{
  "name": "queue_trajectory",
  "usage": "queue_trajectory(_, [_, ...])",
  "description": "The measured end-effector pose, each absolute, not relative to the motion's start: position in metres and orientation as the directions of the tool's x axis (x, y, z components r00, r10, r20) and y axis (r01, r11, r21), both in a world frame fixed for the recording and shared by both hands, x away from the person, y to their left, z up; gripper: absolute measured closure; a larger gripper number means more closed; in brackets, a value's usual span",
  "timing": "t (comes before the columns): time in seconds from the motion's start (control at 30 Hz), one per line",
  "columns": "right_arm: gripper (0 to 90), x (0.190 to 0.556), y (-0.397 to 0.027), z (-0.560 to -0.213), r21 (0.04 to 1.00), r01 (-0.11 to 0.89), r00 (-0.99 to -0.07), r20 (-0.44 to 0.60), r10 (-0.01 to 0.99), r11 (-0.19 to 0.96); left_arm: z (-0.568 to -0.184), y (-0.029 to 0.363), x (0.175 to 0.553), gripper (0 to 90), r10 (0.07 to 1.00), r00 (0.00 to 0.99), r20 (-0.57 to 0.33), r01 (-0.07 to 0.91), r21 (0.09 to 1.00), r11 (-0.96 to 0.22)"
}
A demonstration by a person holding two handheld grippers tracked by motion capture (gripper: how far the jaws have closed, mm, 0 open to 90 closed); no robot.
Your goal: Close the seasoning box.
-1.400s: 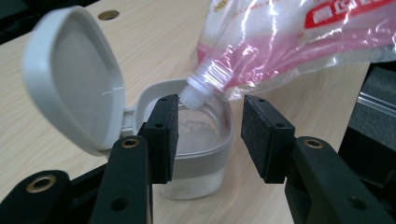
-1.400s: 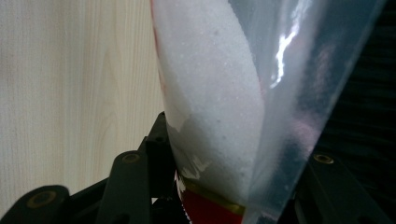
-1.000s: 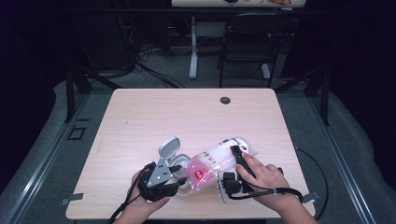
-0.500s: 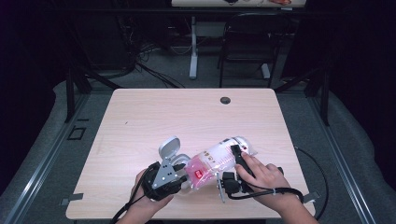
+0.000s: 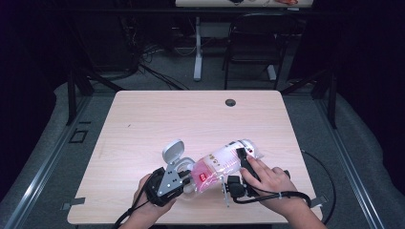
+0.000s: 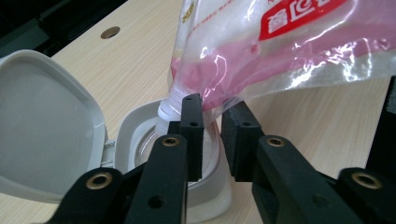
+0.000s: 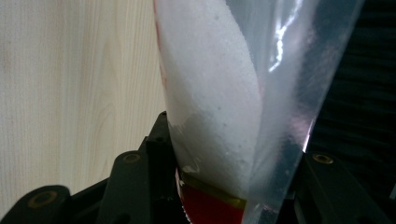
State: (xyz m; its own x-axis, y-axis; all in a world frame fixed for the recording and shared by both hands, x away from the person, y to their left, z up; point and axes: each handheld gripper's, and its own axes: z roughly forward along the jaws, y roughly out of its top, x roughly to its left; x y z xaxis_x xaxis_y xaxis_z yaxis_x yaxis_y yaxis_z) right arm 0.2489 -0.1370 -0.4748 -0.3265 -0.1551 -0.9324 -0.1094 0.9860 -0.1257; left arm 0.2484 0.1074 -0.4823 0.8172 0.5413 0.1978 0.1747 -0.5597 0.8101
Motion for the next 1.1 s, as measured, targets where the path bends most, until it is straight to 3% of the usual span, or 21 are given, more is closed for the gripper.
queue_trajectory(0.3, [53.7, 0.249, -0.138, -0.474, -0.120, -0.109, -0.330, -0.932, -0.150, 0.987, -0.483, 0.108, 0.248, 80.8, 0.556, 0.805, 0.206, 0.176, 0.812, -0.556])
queue_trajectory(0.63, [53.9, 0.248, -0.137, -0.476, -0.098, -0.126, -0.336, -0.932, -0.135, 0.987, -0.487, 0.107, 0.255, 54.7, 0.586, 0.780, 0.221, 0.178, 0.819, -0.546])
queue_trajectory(1.1, [54.1, 0.246, -0.137, -0.474, -0.093, -0.133, -0.341, -0.930, -0.133, 0.987, -0.495, 0.095, 0.270, 51.4, 0.594, 0.763, 0.257, 0.185, 0.793, -0.581])
